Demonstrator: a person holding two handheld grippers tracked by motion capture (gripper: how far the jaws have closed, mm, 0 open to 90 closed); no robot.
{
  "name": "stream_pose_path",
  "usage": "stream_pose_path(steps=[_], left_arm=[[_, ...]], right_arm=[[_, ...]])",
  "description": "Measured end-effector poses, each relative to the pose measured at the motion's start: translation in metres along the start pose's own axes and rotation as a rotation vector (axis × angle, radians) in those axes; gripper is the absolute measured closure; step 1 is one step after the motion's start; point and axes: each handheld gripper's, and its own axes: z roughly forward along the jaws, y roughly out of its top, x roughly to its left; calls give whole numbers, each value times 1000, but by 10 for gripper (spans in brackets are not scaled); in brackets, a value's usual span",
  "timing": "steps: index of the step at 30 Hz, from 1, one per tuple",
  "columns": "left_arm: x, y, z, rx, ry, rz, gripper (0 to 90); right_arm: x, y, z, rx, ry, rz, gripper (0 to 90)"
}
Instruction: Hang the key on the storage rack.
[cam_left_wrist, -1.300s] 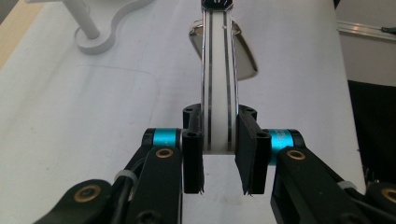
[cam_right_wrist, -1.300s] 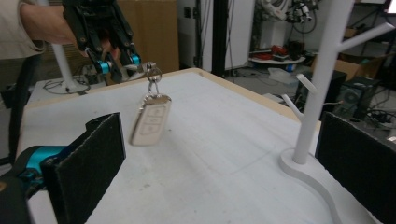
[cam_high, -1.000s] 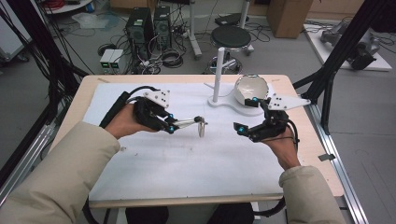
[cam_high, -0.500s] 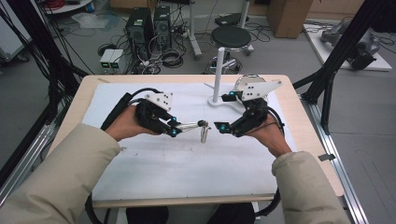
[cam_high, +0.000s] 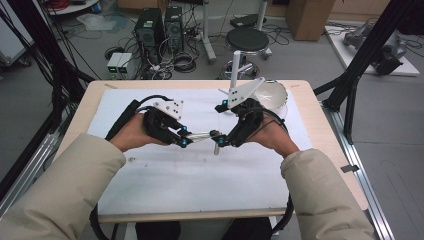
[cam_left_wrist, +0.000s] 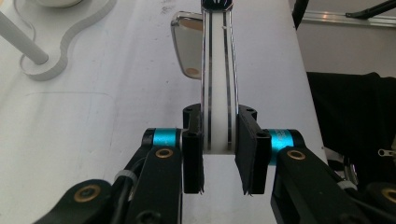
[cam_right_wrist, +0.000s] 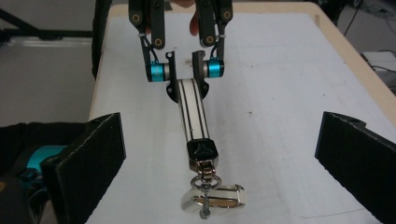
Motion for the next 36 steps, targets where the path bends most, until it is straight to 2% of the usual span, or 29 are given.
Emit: stream_pose_path(steps=[2,4,5,7,8,11,12,15,16,18,20,21,22,23,24,25,26,28,29,31,34,36], left_arm=[[-1,-1,1,-9,0,-1,737],[-1,-1,0,4,1,2,737],[-1,-1,0,9,1,5,737],[-2,-2,1,16,2,5,737],[-2,-3,1,14,1,2,737],[-2,-5,1,31,0,2,737],[-3,-6,1,38,-1,2,737],[-3,-7,2,35,-1,10,737],[-5,-8,3,23,0,-9,737],[-3,-8,3,37,-2,4,737],[-2,-8,3,46,-7,0,737],[-2,-8,3,46,-7,0,737],[-2,-8,3,47,-6,3,737],[-2,-9,4,35,-2,-4,737],[-1,-9,4,48,-2,3,737],[-1,-9,4,48,-2,3,737],[-1,-9,4,51,-3,2,737],[-1,-9,5,48,-3,1,737],[-1,-9,5,49,-9,-5,737],[0,-9,6,57,-8,-3,737],[1,-9,6,65,-12,-4,737],[1,-10,7,57,-12,-12,737]], right_arm=[[0,2,5,35,12,-10,8],[0,2,8,54,14,-15,8],[0,3,13,91,28,-17,8],[0,4,16,104,32,-24,8],[0,4,20,130,39,-28,8],[1,5,23,146,46,-27,14],[2,6,25,172,59,-30,45],[1,7,27,177,62,-28,48],[1,6,29,182,72,-21,56],[0,5,33,206,78,1,63],[-2,4,35,221,89,2,140],[-2,4,35,221,89,2,140],[-2,4,36,228,112,-6,204],[-2,4,36,233,118,-6,216],[-3,4,37,239,114,-10,266],[-3,4,37,239,114,-10,266],[-4,4,38,250,128,-21,332],[-5,4,38,257,126,-13,354],[-6,4,38,265,119,-12,411],[-5,4,38,267,127,-13,434],[-4,6,39,285,122,-47,521],[-4,6,40,292,122,-45,527]])
